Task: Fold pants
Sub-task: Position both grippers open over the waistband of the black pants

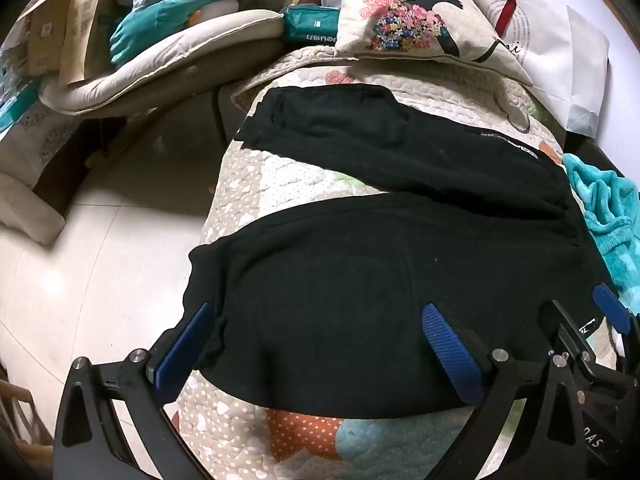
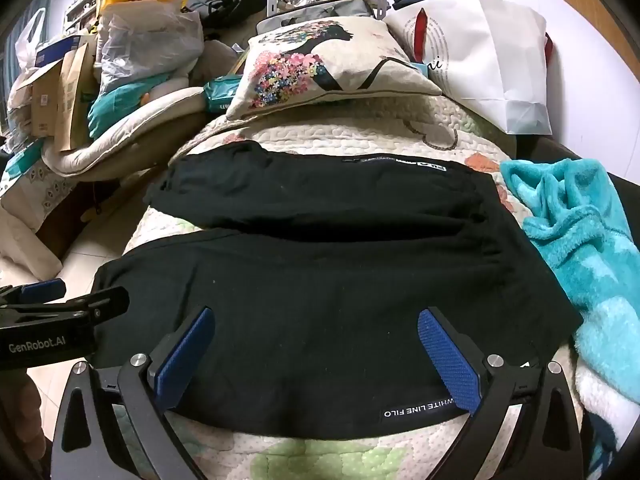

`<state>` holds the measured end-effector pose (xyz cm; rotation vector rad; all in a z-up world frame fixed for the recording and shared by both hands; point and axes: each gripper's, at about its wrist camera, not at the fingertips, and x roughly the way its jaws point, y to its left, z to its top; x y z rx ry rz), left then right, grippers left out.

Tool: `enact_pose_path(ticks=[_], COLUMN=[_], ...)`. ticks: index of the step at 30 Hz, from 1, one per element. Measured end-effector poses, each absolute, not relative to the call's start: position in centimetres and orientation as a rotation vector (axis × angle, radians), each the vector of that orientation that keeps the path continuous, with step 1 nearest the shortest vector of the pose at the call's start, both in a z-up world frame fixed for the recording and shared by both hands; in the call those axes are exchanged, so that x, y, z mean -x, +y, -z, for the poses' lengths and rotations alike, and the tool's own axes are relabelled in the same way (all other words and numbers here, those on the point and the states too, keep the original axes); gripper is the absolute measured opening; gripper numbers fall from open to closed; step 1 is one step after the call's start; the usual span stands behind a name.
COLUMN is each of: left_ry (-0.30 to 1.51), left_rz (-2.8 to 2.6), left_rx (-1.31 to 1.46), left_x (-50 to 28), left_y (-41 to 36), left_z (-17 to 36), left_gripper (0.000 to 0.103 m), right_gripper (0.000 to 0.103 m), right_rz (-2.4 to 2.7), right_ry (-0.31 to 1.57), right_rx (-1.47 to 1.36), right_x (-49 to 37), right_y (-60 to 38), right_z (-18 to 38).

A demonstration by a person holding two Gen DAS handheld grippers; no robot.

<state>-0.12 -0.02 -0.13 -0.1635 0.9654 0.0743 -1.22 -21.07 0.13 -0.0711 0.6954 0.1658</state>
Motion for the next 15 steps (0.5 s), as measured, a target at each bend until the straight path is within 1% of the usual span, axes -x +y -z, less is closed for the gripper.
enact_pose_path(ticks=[15], left_ry=[1.019], left_rz=[-0.067], left_rx=[0.164], left_x=[-0.3], left_y=[-0.1], left_z=[2.1], left_gripper=[0.103], right_gripper=[0.103], right_rz=[-0.151], right_ry=[0.711], right_rx=[0.053], right_x=[1.0], right_y=[-21.6], right_z=[0.3])
